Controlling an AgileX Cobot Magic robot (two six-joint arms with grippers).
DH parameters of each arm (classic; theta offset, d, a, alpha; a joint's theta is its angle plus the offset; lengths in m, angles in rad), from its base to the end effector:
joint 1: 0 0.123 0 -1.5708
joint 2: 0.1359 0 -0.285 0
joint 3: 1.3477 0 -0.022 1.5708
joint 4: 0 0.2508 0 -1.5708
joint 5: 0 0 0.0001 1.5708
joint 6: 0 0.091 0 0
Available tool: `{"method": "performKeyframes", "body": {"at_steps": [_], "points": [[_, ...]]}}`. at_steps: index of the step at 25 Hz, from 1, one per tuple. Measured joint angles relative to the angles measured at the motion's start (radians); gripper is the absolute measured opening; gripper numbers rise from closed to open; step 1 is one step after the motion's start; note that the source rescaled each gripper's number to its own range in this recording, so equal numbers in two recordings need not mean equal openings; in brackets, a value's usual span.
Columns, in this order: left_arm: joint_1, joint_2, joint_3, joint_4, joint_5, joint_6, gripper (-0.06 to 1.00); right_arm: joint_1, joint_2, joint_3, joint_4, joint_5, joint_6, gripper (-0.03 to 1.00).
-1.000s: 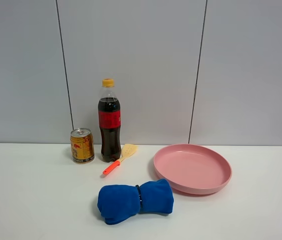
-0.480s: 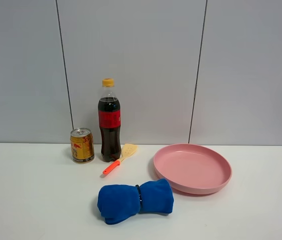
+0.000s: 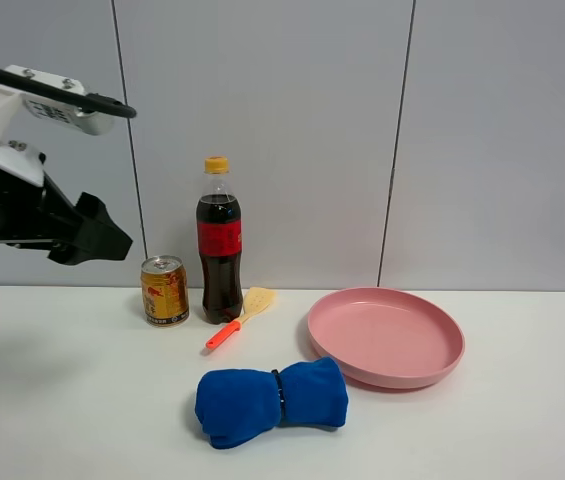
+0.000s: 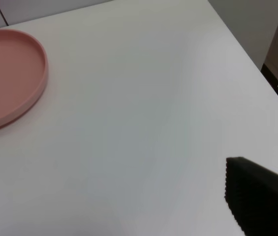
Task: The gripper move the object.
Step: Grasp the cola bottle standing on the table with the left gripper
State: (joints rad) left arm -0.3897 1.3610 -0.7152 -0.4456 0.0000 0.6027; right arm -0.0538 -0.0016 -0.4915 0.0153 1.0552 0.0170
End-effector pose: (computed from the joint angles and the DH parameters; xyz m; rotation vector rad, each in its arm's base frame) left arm 0.2594 -0.1066 0.2446 0.5758 2.0533 -0.1372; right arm -0.0038 0.0014 0.2754 0.0718 2.0443 -0.0047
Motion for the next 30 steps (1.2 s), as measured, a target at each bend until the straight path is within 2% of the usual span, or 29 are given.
{"method": "performKeyframes", "body": {"at_steps": [3, 5, 7, 11, 13, 15, 17, 21, 25, 30], "points": [[-0.066, 0.049, -0.021, 0.035, -0.101, -0.022, 0.52, 0.000, 0.000, 0.000, 0.000, 0.000, 0.000, 1.00], [-0.087, 0.077, -0.043, 0.128, -0.138, -0.100, 0.53, 0.000, 0.000, 0.000, 0.000, 0.000, 0.000, 1.00], [-0.093, 0.114, -0.070, 0.263, -0.154, -0.241, 0.60, 0.000, 0.000, 0.000, 0.000, 0.000, 0.000, 1.00], [-0.086, 0.184, -0.132, 0.527, -0.184, -0.580, 0.82, 0.000, 0.000, 0.000, 0.000, 0.000, 0.000, 1.00], [-0.076, 0.215, -0.151, 0.621, -0.230, -0.719, 0.91, 0.000, 0.000, 0.000, 0.000, 0.000, 0.000, 1.00], [-0.069, 0.243, -0.159, 0.679, -0.293, -0.819, 0.94, 0.000, 0.000, 0.000, 0.000, 0.000, 0.000, 1.00], [-0.058, 0.275, -0.162, 0.709, -0.341, -0.868, 0.95, 0.000, 0.000, 0.000, 0.000, 0.000, 0.000, 1.00], [-0.025, 0.338, -0.164, 0.719, -0.410, -0.883, 0.95, 0.000, 0.000, 0.000, 0.000, 0.000, 0.000, 1.00], [0.008, 0.409, -0.203, 0.719, -0.426, -0.888, 0.95, 0.000, 0.000, 0.000, 0.000, 0.000, 0.000, 1.00], [0.009, 0.477, -0.277, 0.719, -0.449, -0.890, 0.95, 0.000, 0.000, 0.000, 0.000, 0.000, 0.000, 1.00]]}}
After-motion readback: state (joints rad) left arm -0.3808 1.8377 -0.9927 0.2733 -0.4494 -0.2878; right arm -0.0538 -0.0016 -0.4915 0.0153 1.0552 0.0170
